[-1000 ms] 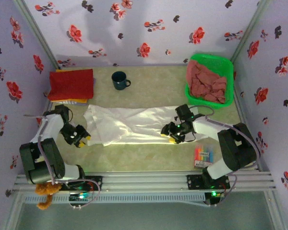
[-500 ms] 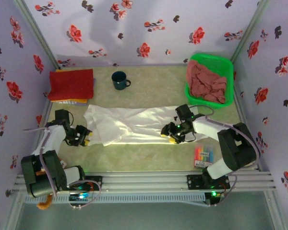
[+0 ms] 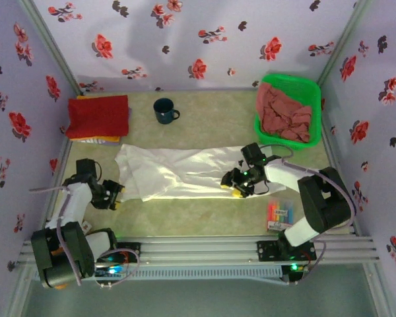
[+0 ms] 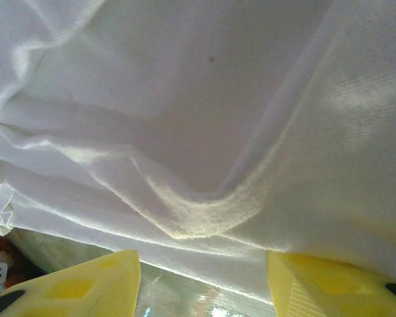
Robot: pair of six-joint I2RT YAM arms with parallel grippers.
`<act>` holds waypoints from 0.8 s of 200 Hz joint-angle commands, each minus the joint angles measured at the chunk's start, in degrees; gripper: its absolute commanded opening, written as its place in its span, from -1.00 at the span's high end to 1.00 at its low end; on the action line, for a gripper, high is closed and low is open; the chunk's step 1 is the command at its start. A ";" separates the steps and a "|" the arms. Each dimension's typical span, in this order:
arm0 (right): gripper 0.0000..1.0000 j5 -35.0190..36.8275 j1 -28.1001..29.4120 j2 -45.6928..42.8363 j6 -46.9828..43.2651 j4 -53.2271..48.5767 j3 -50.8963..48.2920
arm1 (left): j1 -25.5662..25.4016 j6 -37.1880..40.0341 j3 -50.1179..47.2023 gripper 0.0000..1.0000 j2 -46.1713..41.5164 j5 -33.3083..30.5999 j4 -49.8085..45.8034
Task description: Fold and stack the t-shirts
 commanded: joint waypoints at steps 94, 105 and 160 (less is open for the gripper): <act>-0.11 0.31 -1.26 4.91 -1.57 -4.48 0.58 | -1.49 2.44 3.83 0.78 6.56 -0.30 1.34; -0.11 0.61 -1.32 6.41 -2.45 -6.45 1.56 | -1.47 8.09 8.54 0.78 8.17 -4.62 -5.81; -0.11 3.48 -3.08 6.94 -1.24 -6.08 0.54 | 6.51 17.36 12.10 0.78 8.70 -8.54 -12.98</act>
